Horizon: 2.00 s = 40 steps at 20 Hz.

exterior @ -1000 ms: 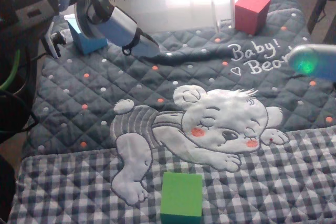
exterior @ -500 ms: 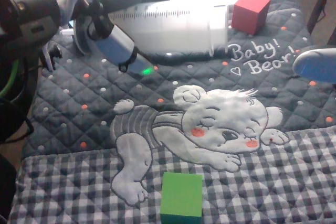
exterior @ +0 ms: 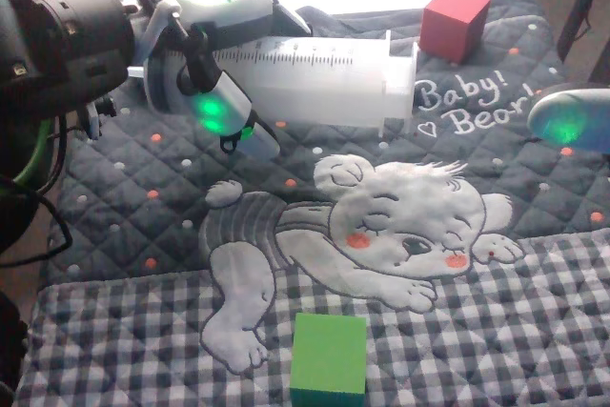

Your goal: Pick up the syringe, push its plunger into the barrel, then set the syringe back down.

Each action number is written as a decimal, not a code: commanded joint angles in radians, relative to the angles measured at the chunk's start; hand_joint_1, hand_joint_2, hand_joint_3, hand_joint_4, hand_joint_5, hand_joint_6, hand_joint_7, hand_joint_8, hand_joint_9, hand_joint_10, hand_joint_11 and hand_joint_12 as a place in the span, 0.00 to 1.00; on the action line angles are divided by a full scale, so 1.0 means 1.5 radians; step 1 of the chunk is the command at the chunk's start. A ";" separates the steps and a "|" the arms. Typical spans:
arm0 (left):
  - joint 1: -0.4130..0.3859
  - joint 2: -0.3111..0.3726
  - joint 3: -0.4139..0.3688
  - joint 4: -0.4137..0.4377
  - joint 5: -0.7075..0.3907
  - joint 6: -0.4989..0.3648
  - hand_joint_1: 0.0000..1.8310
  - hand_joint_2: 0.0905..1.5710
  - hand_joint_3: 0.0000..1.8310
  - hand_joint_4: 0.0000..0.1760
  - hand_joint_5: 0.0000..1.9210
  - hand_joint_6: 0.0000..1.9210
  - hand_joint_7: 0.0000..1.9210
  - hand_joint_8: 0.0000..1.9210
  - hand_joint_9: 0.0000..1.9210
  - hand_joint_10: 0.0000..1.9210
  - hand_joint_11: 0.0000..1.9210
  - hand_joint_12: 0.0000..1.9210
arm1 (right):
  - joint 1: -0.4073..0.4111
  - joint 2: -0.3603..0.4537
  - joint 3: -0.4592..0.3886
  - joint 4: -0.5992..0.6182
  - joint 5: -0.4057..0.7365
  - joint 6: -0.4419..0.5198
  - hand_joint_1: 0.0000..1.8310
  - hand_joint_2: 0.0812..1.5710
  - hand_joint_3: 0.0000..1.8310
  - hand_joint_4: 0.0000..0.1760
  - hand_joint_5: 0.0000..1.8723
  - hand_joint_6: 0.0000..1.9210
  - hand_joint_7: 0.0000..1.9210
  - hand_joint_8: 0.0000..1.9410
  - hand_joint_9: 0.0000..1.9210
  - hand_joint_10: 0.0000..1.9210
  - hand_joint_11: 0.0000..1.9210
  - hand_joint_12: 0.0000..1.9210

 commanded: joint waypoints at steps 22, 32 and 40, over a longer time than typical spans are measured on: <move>-0.001 -0.012 0.001 0.054 -0.011 -0.006 0.73 0.59 0.17 0.49 0.49 1.00 0.62 1.00 0.70 1.00 0.73 1.00 | 0.011 -0.015 0.003 0.010 0.078 0.000 0.03 0.48 0.00 0.00 0.04 0.00 0.02 0.00 0.00 0.00 0.00 0.02; -0.004 -0.006 -0.015 0.066 -0.021 -0.006 0.54 0.79 0.00 0.00 0.37 0.73 0.34 0.05 0.30 0.07 0.02 0.61 | 0.011 -0.019 0.003 0.010 0.078 0.000 0.03 0.52 0.01 0.00 0.06 0.00 0.03 0.00 0.01 0.00 0.01 0.04; 0.000 -0.007 -0.020 0.078 -0.020 -0.006 0.45 0.62 0.00 0.24 0.29 0.00 0.18 0.00 0.13 0.00 0.00 0.25 | 0.011 -0.021 0.003 0.010 0.078 0.000 0.03 0.52 0.00 0.00 0.06 0.00 0.02 0.00 0.00 0.00 0.00 0.00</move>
